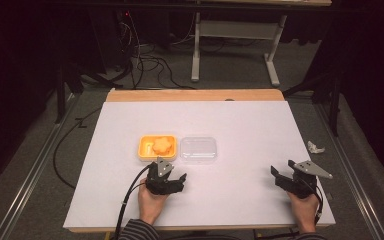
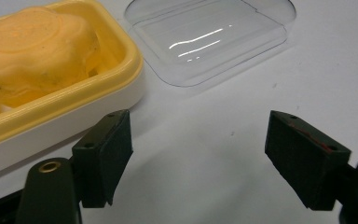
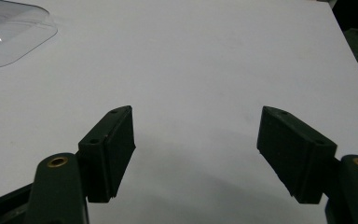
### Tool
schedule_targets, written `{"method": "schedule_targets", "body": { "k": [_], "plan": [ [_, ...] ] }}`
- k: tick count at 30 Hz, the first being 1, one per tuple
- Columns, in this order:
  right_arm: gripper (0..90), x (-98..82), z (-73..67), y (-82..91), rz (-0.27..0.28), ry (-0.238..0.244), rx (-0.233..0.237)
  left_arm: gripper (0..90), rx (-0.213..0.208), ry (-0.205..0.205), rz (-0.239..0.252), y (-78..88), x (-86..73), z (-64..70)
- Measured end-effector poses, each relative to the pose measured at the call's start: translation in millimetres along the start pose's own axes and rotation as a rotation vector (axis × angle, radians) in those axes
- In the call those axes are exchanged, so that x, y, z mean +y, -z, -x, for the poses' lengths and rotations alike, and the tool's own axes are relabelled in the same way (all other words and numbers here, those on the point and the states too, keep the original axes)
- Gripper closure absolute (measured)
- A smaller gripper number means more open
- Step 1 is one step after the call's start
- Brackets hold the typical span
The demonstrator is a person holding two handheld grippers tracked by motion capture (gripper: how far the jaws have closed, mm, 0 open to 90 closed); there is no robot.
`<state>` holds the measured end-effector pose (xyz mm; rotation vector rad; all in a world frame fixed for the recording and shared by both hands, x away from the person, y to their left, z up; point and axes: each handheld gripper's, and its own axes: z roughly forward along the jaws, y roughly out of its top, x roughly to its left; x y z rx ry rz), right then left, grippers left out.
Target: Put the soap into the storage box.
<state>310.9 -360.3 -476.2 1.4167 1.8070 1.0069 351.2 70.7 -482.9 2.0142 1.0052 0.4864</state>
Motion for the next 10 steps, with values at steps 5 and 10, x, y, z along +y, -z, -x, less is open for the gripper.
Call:
{"method": "schedule_targets", "body": {
  "k": [5,10],
  "plan": [
    [27.8,0.0,0.4,0.1,0.004,0.004,0.001,23.6,-0.005,0.013,0.015,1.7,-1.0,-1.7],
    [27.8,0.0,-0.1,0.1,0.000,0.000,0.001,23.7,-0.004,0.012,0.017,1.8,-1.1,-1.6]
  ]
}}
